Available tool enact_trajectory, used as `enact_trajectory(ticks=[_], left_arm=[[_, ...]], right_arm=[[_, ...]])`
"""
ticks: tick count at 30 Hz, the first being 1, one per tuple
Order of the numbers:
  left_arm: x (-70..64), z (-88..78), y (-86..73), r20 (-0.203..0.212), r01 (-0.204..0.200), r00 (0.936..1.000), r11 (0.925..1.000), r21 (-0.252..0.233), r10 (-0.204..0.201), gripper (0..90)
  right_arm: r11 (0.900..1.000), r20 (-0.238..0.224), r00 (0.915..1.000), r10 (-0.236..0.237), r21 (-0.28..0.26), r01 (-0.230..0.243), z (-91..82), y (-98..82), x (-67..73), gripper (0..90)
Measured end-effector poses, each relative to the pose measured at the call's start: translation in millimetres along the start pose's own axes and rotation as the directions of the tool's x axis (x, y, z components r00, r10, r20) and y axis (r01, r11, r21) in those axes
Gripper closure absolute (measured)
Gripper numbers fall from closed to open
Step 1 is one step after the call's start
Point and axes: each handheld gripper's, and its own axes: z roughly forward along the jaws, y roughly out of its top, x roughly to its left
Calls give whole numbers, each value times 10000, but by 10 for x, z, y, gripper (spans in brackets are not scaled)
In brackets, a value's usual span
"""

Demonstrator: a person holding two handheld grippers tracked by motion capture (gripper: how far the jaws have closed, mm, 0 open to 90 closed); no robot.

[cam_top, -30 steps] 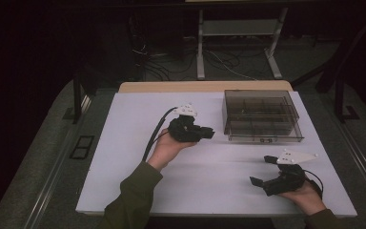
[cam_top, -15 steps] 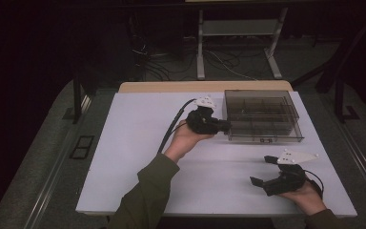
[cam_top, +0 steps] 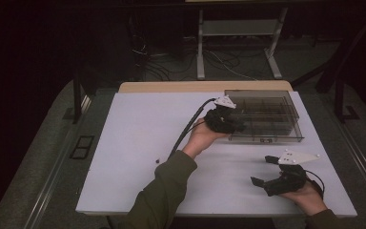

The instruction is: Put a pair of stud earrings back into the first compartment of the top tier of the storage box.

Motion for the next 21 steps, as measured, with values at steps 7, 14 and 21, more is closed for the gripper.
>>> enact_trajectory(ticks=[7,14,21], left_arm=[[23,-141,-21,-141,28,9999,9998,-172,-30,573],[5,-395,-124,-359,142,9992,9998,-151,-147,460],[-21,-673,-298,-864,197,9961,9998,-38,-200,365]], right_arm=[[10000,13,10000,-10,-15,10,-4,-2,-5,5],[10000,9,10000,-14,58,14,4,3,5,5],[10000,33,10000,9,80,-9,10,0,4,5]])
